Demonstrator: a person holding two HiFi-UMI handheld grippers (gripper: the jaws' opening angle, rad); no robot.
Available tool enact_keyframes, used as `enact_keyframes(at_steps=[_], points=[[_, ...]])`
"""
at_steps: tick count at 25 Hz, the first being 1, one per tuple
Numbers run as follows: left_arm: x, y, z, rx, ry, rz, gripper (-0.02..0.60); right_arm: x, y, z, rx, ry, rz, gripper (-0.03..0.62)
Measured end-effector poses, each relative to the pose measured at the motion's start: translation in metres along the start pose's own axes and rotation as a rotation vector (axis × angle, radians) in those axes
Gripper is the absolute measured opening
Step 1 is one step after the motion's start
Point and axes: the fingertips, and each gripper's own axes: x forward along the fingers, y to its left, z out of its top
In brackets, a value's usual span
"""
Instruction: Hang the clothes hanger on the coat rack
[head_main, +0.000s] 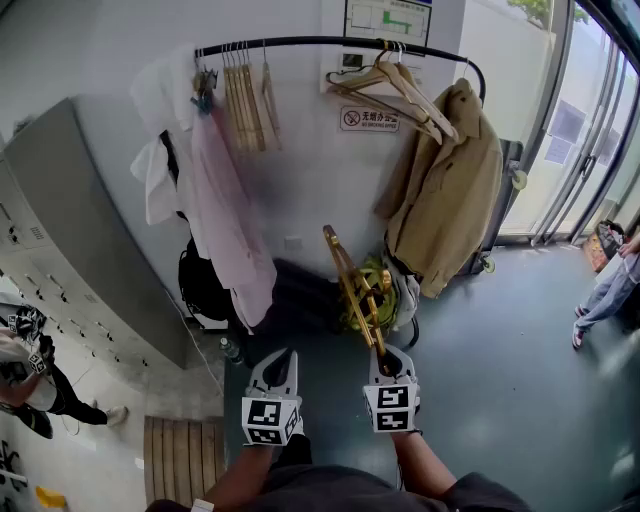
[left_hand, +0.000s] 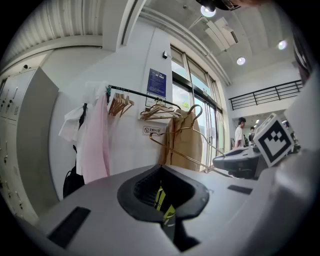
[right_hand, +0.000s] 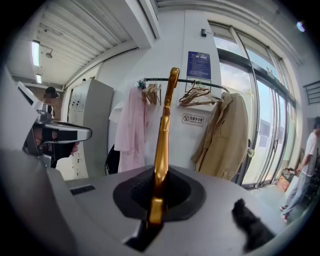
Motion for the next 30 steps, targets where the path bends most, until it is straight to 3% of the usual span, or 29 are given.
enact_keyframes(at_steps=[16, 23, 30], points=[[0.143, 0.121, 0.045, 0.013, -0.012, -0.065, 0.009, 0.169, -0.013, 0.07, 0.048, 0.034, -0.062, 0.015], [0.175, 0.147, 0.055, 0.028, -0.019, -0.115, 0.009, 0.217, -0.012, 0.092, 0.057, 0.055, -0.05, 0.015], [0.197, 0.159, 0.059, 0.021, -0.025, -0.105, 0.009, 0.257, -0.024, 0.132, 0.001, 0.071, -0.005, 0.014]])
